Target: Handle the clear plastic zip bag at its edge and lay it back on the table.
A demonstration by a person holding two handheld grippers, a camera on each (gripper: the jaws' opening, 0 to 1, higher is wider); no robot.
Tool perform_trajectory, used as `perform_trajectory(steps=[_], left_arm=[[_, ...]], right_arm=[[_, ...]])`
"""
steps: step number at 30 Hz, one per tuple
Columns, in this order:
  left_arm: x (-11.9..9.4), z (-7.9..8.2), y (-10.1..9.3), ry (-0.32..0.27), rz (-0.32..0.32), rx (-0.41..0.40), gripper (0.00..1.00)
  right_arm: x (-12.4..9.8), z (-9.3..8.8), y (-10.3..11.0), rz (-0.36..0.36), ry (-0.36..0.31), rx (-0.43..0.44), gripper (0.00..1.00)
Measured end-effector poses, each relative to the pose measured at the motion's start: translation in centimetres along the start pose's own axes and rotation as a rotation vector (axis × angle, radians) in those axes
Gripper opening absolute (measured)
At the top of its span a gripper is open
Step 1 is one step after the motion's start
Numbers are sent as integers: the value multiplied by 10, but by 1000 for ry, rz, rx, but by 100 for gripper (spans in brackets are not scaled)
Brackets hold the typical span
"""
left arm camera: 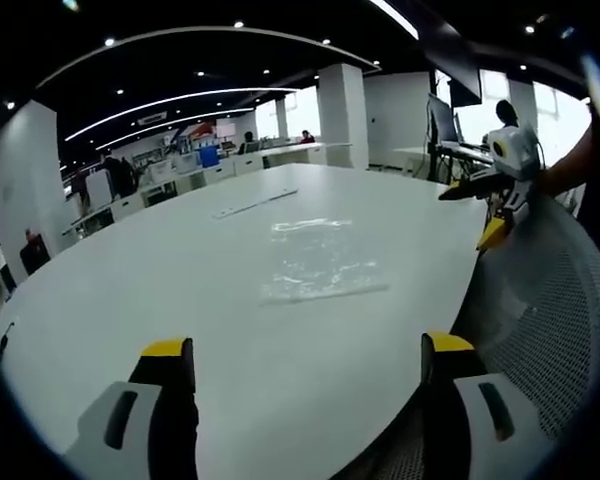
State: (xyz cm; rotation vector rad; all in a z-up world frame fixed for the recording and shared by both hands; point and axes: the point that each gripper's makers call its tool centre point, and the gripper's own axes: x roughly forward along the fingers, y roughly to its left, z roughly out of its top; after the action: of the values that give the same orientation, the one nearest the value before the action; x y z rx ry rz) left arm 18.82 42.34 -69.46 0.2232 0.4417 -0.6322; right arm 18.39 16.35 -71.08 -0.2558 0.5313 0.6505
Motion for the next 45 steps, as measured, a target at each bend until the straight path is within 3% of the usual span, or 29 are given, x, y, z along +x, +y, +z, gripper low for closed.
perform_trajectory(steps=[8,20,45], left_arm=[[0,2,-4,6,-25,1,98],[6,10,4,25,-68,98,99],[32,13,21,93,-172,326,80]], right_arm=[[0,0,-1,-2,-4,4,100],[0,0,2,9,0,4,100],[0,0,0,1,-3,7,99]])
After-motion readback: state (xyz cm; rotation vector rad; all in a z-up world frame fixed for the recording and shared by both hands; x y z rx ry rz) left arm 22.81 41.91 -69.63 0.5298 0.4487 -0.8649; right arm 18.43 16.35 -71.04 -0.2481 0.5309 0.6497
